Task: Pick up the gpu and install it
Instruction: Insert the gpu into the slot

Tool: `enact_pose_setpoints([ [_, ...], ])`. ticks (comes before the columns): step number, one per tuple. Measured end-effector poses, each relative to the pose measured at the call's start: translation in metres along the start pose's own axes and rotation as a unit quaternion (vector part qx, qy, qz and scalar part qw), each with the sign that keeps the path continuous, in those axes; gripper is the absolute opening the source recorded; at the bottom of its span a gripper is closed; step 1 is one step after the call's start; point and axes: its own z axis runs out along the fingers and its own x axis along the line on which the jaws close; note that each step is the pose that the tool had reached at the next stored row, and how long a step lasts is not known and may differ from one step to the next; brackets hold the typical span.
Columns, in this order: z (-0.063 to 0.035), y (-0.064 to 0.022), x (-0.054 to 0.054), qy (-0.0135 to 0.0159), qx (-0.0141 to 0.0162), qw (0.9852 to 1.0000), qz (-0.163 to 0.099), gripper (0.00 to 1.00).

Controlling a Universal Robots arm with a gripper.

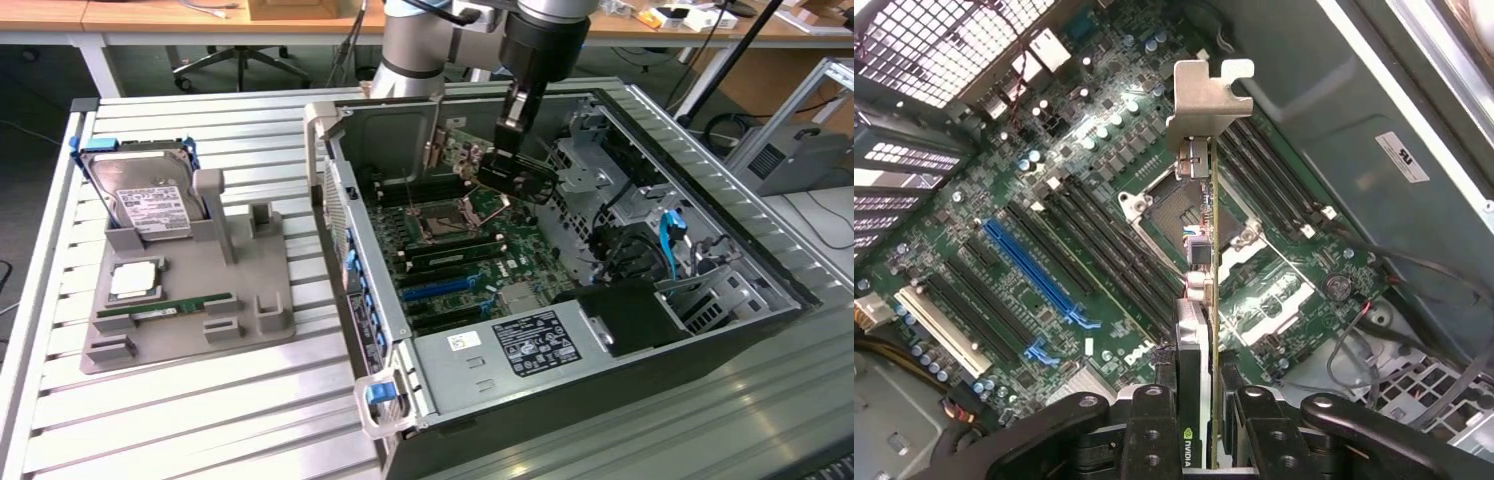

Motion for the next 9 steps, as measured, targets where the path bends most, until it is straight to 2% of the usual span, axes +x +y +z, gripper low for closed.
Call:
enact_pose_setpoints([
  [9,0.0002,0.0,0.0,-0.0012,-0.0006,0.9996,-0.029,0.27],
])
